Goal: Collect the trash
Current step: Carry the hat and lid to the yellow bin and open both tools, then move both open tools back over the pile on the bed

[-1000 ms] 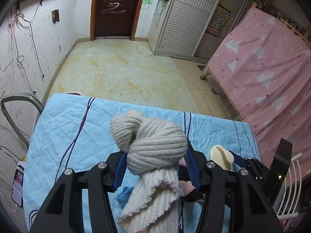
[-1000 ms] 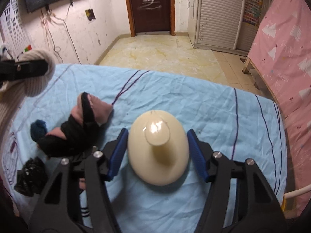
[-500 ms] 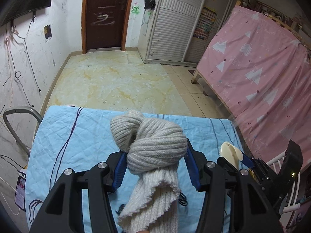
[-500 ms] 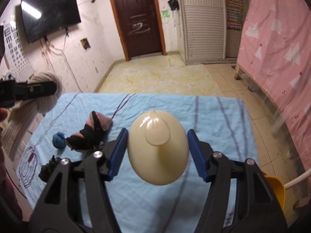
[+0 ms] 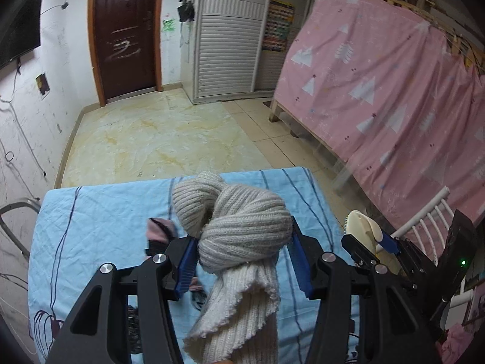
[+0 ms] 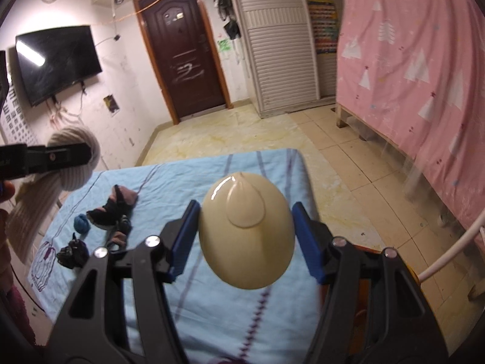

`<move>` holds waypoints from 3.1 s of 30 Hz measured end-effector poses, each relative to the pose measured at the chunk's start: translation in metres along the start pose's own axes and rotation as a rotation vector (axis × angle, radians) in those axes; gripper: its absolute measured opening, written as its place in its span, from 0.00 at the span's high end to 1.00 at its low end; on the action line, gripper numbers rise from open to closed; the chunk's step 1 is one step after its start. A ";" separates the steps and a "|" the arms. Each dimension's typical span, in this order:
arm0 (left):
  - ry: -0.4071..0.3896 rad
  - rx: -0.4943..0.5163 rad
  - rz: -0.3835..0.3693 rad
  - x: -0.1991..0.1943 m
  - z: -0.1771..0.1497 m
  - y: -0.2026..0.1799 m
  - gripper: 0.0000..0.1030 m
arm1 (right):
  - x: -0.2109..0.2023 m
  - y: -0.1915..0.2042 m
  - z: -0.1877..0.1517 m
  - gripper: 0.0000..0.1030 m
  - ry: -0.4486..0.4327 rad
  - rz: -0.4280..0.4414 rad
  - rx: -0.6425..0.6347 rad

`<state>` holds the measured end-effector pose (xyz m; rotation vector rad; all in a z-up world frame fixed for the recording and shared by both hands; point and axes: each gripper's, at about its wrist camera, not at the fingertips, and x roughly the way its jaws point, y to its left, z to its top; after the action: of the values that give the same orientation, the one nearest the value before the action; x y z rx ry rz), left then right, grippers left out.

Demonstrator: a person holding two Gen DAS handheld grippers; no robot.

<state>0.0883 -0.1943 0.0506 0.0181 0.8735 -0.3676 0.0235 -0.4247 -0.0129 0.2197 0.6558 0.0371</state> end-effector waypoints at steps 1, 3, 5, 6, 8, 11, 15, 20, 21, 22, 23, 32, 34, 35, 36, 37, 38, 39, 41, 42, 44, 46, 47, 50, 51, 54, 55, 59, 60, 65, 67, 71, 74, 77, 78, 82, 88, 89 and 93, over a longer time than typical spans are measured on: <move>0.003 0.012 -0.004 0.002 0.000 -0.009 0.56 | -0.003 -0.006 -0.002 0.42 -0.005 -0.005 0.011; 0.010 0.033 -0.011 0.006 -0.001 -0.024 0.56 | -0.008 -0.019 -0.005 0.42 -0.013 -0.013 0.032; 0.019 0.056 -0.018 0.009 -0.002 -0.041 0.56 | -0.013 -0.030 -0.008 0.42 -0.019 -0.022 0.051; 0.022 0.067 -0.021 0.011 -0.002 -0.047 0.56 | -0.015 -0.037 -0.010 0.42 -0.022 -0.027 0.063; 0.031 0.090 -0.026 0.015 -0.004 -0.064 0.56 | -0.018 -0.049 -0.015 0.41 -0.026 -0.035 0.083; 0.046 0.118 -0.033 0.023 -0.008 -0.085 0.56 | -0.021 -0.066 -0.022 0.41 -0.026 -0.046 0.112; 0.071 0.155 -0.045 0.034 -0.016 -0.111 0.56 | -0.024 -0.089 -0.031 0.41 -0.025 -0.058 0.151; 0.093 0.191 -0.065 0.044 -0.022 -0.141 0.56 | -0.029 -0.110 -0.038 0.41 -0.024 -0.072 0.191; 0.097 0.196 -0.072 0.046 -0.023 -0.148 0.56 | -0.031 -0.113 -0.040 0.41 -0.020 -0.077 0.197; 0.100 0.203 -0.077 0.048 -0.024 -0.154 0.56 | -0.032 -0.116 -0.041 0.40 -0.013 -0.081 0.201; 0.102 0.209 -0.083 0.049 -0.025 -0.159 0.56 | -0.032 -0.119 -0.042 0.39 -0.002 -0.081 0.205; 0.108 0.174 -0.293 0.058 -0.031 -0.186 0.56 | -0.050 -0.145 -0.048 0.30 -0.049 -0.161 0.270; 0.098 0.165 -0.347 0.059 -0.033 -0.191 0.56 | -0.055 -0.153 -0.049 0.29 -0.068 -0.184 0.289; 0.095 0.161 -0.372 0.059 -0.033 -0.193 0.55 | -0.056 -0.155 -0.050 0.29 -0.072 -0.188 0.295; 0.095 0.157 -0.401 0.059 -0.034 -0.196 0.53 | -0.059 -0.157 -0.051 0.29 -0.080 -0.194 0.302; 0.100 0.155 -0.423 0.060 -0.035 -0.199 0.51 | -0.061 -0.159 -0.052 0.29 -0.086 -0.201 0.307; 0.106 0.151 -0.442 0.061 -0.036 -0.202 0.47 | -0.062 -0.159 -0.052 0.29 -0.088 -0.205 0.308; 0.107 0.146 -0.457 0.061 -0.037 -0.203 0.45 | -0.063 -0.160 -0.052 0.29 -0.088 -0.208 0.310; 0.106 0.137 -0.463 0.062 -0.038 -0.205 0.38 | -0.064 -0.161 -0.054 0.29 -0.092 -0.214 0.315; 0.105 0.138 -0.454 0.062 -0.038 -0.205 0.38 | -0.065 -0.161 -0.055 0.29 -0.093 -0.218 0.318; 0.101 0.142 -0.443 0.061 -0.038 -0.204 0.38 | -0.066 -0.159 -0.056 0.29 -0.091 -0.219 0.320; 0.098 0.137 -0.430 0.060 -0.037 -0.200 0.38 | -0.066 -0.157 -0.056 0.29 -0.090 -0.217 0.321; 0.098 0.133 -0.427 0.059 -0.036 -0.197 0.38 | -0.066 -0.156 -0.055 0.29 -0.090 -0.215 0.320; 0.093 0.129 -0.419 0.055 -0.035 -0.189 0.38 | -0.065 -0.149 -0.053 0.29 -0.086 -0.207 0.310; 0.090 0.129 -0.419 0.052 -0.033 -0.183 0.38 | -0.064 -0.144 -0.052 0.29 -0.084 -0.202 0.302; 0.072 0.125 -0.417 0.043 -0.031 -0.173 0.38 | -0.062 -0.134 -0.048 0.29 -0.082 -0.194 0.284; 0.063 0.125 -0.416 0.039 -0.031 -0.170 0.38 | -0.061 -0.132 -0.046 0.28 -0.082 -0.192 0.279; 0.036 0.118 -0.409 0.029 -0.029 -0.156 0.37 | -0.057 -0.119 -0.042 0.23 -0.077 -0.184 0.254; 0.032 0.115 -0.408 0.028 -0.028 -0.152 0.37 | -0.056 -0.115 -0.040 0.23 -0.075 -0.181 0.246; 0.009 0.094 -0.397 0.016 -0.025 -0.127 0.36 | -0.050 -0.092 -0.032 0.23 -0.068 -0.168 0.207; -0.008 0.085 -0.383 0.011 -0.024 -0.114 0.36 | -0.046 -0.082 -0.028 0.23 -0.064 -0.162 0.192; -0.032 0.068 -0.344 0.003 -0.022 -0.087 0.36 | -0.036 -0.060 -0.022 0.23 -0.055 -0.137 0.160; -0.048 0.046 -0.310 -0.003 -0.020 -0.060 0.36 | -0.027 -0.041 -0.017 0.23 -0.043 -0.118 0.129; -0.063 0.022 -0.268 -0.009 -0.018 -0.030 0.36 | -0.019 -0.020 -0.012 0.22 -0.035 -0.094 0.095; -0.068 0.016 -0.252 -0.010 -0.017 -0.020 0.36 | -0.017 -0.014 -0.011 0.22 -0.033 -0.088 0.087; -0.081 -0.024 -0.194 -0.015 -0.014 0.022 0.36 | -0.005 0.015 -0.004 0.22 -0.024 -0.057 0.044; -0.089 -0.077 -0.126 -0.022 -0.013 0.079 0.36 | 0.010 0.055 0.003 0.22 -0.002 -0.021 -0.016; -0.090 -0.081 -0.115 -0.022 -0.013 0.086 0.36 | 0.011 0.059 0.004 0.22 0.001 -0.016 -0.024; -0.082 -0.103 -0.062 -0.023 -0.019 0.119 0.36 | 0.020 0.083 0.004 0.22 0.021 0.014 -0.070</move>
<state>0.0990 -0.0728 0.0396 -0.1190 0.8118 -0.3783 0.0448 -0.3425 -0.0042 0.1569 0.6728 0.0759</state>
